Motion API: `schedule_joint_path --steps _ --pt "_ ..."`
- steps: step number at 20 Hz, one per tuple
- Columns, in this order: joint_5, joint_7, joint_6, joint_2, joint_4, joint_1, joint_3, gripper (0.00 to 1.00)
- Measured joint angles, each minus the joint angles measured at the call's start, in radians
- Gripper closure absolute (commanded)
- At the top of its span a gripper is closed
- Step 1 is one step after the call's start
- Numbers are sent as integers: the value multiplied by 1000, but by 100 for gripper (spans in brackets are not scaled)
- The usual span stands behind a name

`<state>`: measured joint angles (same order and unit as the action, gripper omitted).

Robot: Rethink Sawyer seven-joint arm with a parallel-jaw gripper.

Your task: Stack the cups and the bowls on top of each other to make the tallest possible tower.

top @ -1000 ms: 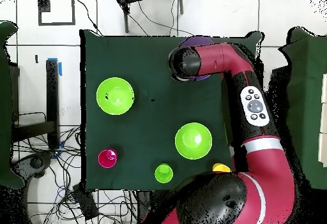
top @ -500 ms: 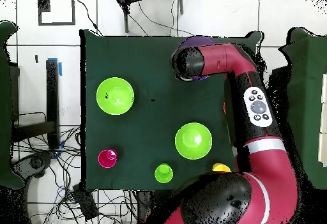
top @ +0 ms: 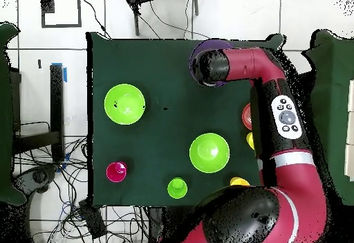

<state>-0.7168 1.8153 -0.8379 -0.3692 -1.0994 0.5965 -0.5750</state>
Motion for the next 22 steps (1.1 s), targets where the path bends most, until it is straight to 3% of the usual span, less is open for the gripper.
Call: schedule_joint_path --steps 22 --pt "0 -1 0 -16 -19 16 0 100"
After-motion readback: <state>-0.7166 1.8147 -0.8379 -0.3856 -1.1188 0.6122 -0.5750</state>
